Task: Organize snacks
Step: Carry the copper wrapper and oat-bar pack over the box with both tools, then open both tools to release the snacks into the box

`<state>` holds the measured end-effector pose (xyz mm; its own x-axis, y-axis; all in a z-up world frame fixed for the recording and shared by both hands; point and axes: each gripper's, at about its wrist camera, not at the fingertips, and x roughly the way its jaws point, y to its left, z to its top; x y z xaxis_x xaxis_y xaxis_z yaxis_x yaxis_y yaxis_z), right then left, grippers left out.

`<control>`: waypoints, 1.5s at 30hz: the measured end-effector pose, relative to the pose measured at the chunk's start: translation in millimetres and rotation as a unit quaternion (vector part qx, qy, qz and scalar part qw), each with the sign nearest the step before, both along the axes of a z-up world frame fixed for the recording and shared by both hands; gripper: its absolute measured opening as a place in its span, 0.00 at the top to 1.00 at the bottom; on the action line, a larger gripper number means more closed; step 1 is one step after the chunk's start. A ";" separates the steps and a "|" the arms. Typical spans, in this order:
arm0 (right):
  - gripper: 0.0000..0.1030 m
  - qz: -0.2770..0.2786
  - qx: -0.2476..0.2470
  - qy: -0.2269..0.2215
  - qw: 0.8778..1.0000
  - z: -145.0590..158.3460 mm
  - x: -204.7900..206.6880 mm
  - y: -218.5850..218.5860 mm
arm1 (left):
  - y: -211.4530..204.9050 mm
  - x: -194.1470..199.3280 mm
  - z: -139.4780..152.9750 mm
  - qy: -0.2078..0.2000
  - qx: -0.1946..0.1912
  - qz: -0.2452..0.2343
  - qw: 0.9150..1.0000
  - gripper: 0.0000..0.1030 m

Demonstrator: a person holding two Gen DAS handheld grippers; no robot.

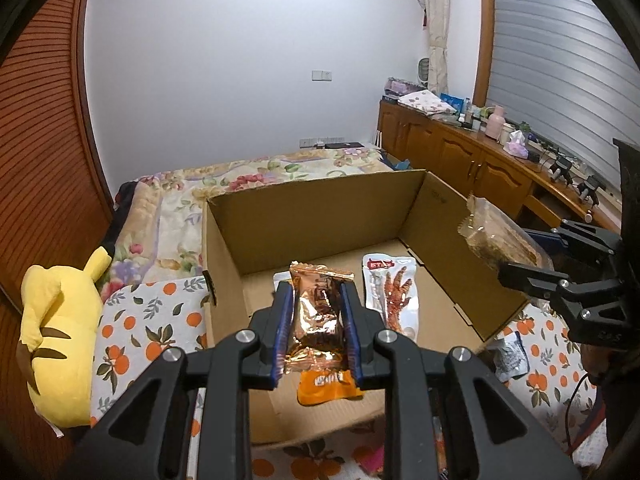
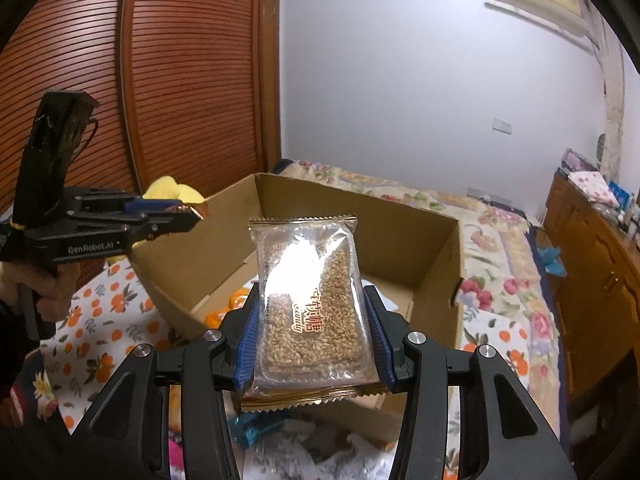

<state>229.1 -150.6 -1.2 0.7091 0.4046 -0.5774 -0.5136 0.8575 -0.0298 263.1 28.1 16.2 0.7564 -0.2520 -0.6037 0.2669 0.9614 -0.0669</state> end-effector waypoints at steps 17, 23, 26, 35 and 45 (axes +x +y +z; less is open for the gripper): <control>0.53 0.026 0.005 0.061 0.998 -28.2 48.7 40.4 | 6.7 18.4 -5.6 0.002 0.005 0.000 1.000 0.74; 0.53 0.033 0.000 0.069 0.997 -32.6 52.5 53.5 | 11.7 17.4 -3.7 0.001 0.002 0.005 1.000 0.72; 0.53 0.036 -0.003 0.072 0.997 -34.1 53.7 58.0 | 15.0 16.0 -3.4 0.000 0.002 0.007 1.000 0.72; 0.49 0.037 -0.007 0.086 0.996 -42.8 59.1 63.9 | 15.5 12.1 -2.2 -0.002 0.002 0.008 1.000 0.70; 0.43 0.017 0.001 0.078 0.997 -34.6 50.5 54.4 | 11.8 -3.7 4.2 -0.008 -0.001 0.002 1.000 0.63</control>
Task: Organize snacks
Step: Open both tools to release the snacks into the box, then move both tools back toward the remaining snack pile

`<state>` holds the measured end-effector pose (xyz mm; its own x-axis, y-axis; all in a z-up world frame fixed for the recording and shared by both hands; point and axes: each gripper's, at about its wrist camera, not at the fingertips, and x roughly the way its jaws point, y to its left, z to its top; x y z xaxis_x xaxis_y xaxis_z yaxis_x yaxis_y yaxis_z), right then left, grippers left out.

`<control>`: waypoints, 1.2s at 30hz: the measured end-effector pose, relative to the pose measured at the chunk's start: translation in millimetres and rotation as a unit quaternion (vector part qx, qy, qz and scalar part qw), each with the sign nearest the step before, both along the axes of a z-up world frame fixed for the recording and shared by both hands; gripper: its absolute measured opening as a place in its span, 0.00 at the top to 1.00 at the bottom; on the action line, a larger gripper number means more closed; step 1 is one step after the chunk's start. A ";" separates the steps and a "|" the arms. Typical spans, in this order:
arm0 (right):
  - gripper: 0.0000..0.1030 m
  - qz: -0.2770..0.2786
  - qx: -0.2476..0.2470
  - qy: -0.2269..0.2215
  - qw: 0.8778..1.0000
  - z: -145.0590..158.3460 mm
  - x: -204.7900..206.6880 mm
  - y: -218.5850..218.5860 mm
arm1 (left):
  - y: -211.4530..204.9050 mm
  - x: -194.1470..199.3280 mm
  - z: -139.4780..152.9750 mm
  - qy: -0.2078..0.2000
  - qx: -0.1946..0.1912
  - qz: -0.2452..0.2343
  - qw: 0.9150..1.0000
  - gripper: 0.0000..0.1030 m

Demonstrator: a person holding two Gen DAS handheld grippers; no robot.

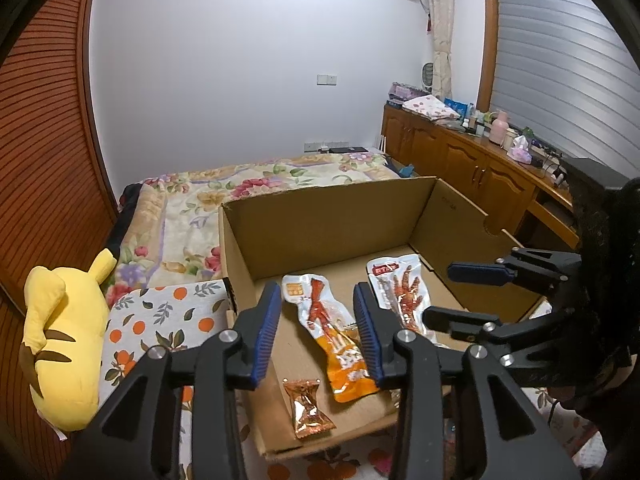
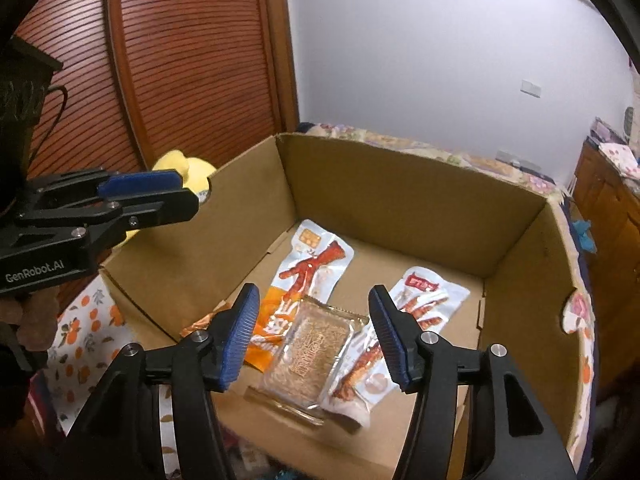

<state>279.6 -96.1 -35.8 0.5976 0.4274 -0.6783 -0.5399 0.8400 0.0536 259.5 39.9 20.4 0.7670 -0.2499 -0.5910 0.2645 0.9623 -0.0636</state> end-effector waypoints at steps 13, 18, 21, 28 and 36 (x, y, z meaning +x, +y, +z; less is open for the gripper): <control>0.38 -0.045 0.010 -0.039 0.998 32.6 -72.9 -48.5 | -14.2 -52.2 9.2 -0.016 -0.001 -0.025 1.000 0.45; 0.36 -0.066 0.002 -0.044 0.997 32.1 -95.7 -67.1 | -24.8 -70.2 2.7 -0.015 -0.009 -0.040 0.999 0.32; 0.36 -0.083 -0.004 -0.039 0.996 25.4 -104.6 -80.0 | -31.7 -80.1 -6.7 -0.007 -0.011 -0.048 0.999 0.32; 0.35 -0.124 -0.011 -0.019 0.992 0.7 -119.7 -110.0 | -42.0 -95.9 -37.9 0.023 -0.014 -0.057 0.998 0.32; 0.35 -0.139 -0.019 0.029 0.990 -38.8 -112.9 -125.6 | -51.3 -95.9 -72.0 0.067 -0.013 -0.049 0.996 0.32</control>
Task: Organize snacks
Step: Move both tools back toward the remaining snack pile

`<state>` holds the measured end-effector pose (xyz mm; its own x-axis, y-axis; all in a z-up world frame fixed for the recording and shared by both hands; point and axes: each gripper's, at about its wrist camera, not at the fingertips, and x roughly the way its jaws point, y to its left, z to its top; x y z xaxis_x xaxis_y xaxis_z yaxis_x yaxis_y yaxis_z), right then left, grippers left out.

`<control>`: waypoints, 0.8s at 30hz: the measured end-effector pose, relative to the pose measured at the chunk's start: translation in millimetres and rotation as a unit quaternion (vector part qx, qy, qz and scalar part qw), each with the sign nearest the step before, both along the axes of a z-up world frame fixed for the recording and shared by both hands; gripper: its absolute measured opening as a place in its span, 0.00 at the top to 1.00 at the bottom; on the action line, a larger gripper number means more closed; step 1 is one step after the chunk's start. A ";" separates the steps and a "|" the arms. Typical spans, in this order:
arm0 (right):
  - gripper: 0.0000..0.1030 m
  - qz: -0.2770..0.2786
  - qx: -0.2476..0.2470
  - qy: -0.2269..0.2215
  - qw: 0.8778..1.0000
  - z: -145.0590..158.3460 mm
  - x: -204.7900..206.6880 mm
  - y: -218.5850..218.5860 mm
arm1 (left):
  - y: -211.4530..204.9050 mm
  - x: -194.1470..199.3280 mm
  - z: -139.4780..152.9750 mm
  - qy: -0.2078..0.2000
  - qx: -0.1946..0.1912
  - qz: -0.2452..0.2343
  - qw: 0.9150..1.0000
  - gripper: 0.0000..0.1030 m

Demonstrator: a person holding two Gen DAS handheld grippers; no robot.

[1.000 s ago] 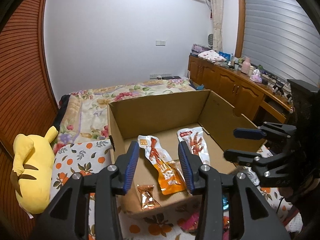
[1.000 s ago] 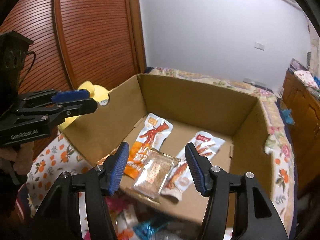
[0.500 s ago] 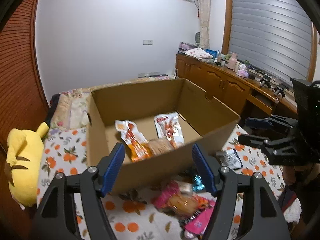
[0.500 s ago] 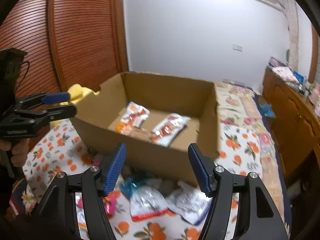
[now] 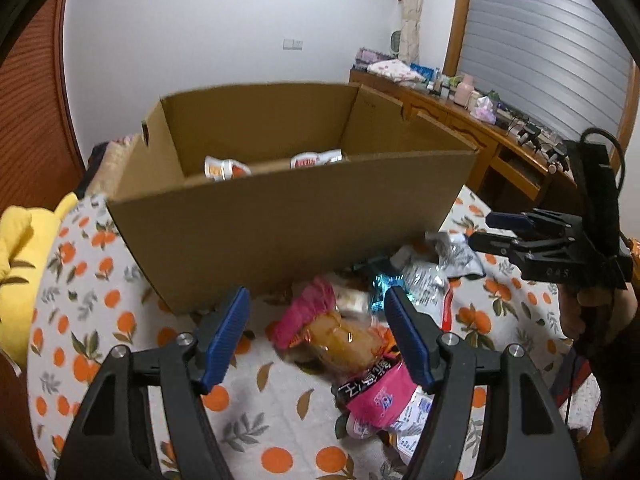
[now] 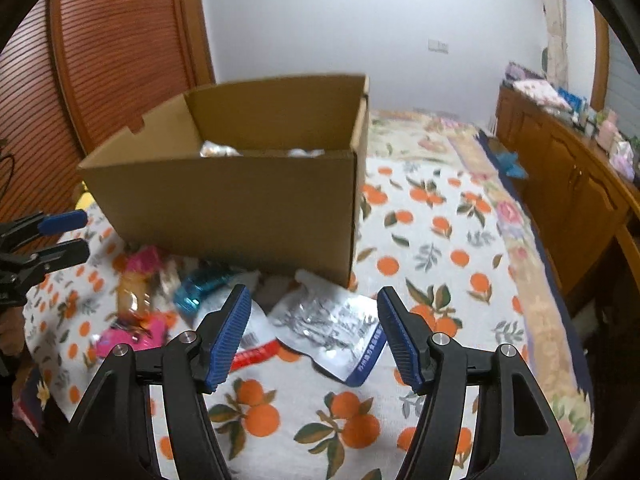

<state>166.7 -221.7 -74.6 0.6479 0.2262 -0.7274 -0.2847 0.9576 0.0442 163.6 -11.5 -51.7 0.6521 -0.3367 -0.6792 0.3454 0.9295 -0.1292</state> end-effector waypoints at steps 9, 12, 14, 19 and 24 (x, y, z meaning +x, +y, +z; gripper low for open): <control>0.36 0.018 0.007 0.047 0.999 -29.9 36.5 -2.1 | -10.2 12.0 -24.8 0.032 0.005 0.005 0.999 0.32; 0.36 0.028 0.011 0.064 0.997 -38.0 42.8 -1.4 | -12.8 14.8 -29.2 0.040 0.008 0.005 0.999 0.32; 0.36 0.039 0.021 0.074 0.996 -40.7 42.3 -1.5 | -13.8 16.5 -31.3 0.043 0.009 0.004 0.999 0.32; 0.35 0.048 0.020 0.083 0.995 -43.2 30.1 -3.9 | -16.6 18.8 -36.5 0.051 0.009 0.004 0.999 0.32; 0.35 0.056 0.002 0.082 0.995 -44.0 13.2 -2.1 | -16.9 21.1 -41.9 0.059 0.000 0.006 0.998 0.32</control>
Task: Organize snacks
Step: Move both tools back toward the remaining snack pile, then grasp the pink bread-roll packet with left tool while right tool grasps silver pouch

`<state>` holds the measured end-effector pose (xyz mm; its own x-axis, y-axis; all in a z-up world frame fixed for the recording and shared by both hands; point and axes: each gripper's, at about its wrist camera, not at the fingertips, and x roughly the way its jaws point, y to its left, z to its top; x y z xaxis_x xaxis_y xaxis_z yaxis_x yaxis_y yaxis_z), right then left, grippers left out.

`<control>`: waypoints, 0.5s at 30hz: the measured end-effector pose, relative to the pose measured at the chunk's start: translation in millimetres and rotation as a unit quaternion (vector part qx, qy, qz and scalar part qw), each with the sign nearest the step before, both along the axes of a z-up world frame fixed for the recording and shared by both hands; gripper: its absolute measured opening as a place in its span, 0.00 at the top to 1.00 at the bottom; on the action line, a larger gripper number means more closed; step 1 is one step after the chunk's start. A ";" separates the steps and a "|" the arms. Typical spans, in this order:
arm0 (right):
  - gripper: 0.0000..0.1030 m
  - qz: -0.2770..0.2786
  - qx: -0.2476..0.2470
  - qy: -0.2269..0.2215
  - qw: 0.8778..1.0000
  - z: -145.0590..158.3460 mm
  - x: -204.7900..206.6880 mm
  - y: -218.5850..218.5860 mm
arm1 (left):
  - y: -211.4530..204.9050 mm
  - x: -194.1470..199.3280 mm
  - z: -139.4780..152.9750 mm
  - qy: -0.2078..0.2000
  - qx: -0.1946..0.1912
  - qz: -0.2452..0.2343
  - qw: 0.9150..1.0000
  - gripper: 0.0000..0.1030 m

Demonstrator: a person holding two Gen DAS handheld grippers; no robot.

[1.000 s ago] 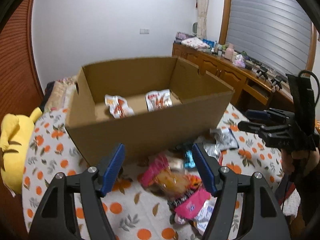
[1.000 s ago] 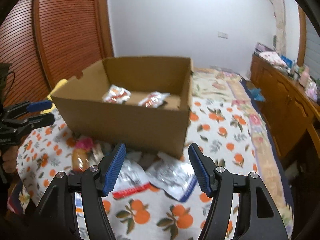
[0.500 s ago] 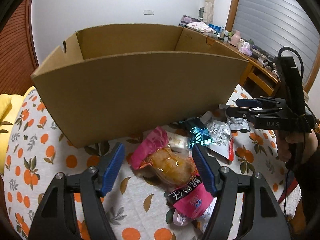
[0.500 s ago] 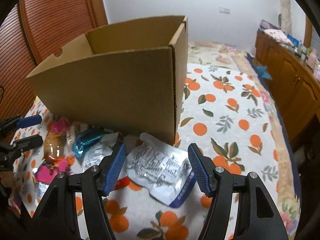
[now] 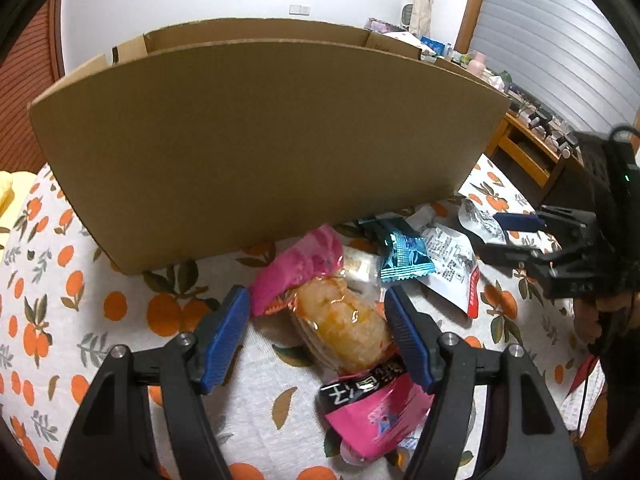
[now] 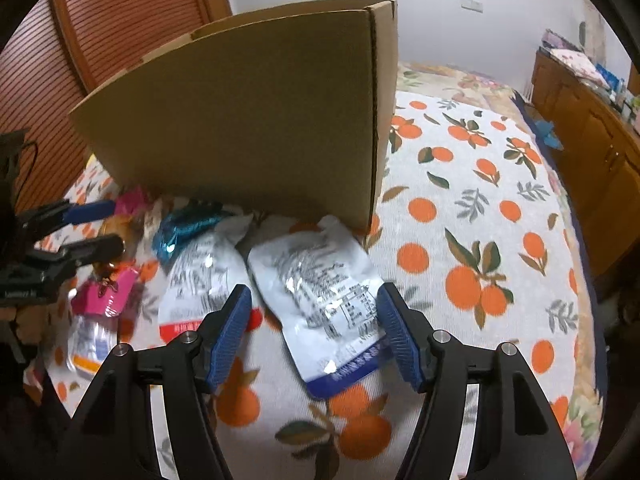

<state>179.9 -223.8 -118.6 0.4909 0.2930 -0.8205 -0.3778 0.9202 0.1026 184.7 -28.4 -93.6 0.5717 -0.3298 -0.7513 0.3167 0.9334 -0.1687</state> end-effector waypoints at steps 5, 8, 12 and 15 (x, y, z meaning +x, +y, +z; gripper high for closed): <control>0.35 0.005 -0.028 -0.013 1.000 -2.6 -15.5 9.9 | 0.9 0.1 -2.2 0.001 -0.007 0.004 1.000 0.31; 0.35 0.005 -0.035 -0.019 0.999 -2.9 -20.1 14.2 | 1.6 -0.4 -3.5 0.002 -0.008 0.006 1.000 0.31; 0.35 -0.005 -0.027 -0.023 0.999 0.1 -18.4 11.7 | 6.9 0.8 -7.5 0.009 -0.008 0.011 1.000 0.31; 0.35 -0.021 -0.019 -0.031 0.999 4.1 -11.3 8.5 | 2.6 1.3 -8.4 0.004 0.000 0.010 1.000 0.31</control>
<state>168.6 -215.3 -114.5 0.5528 0.2398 -0.7981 -0.3430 0.9383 0.0443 186.0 -25.8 -102.0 0.5731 -0.3172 -0.7556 0.2959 0.9399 -0.1702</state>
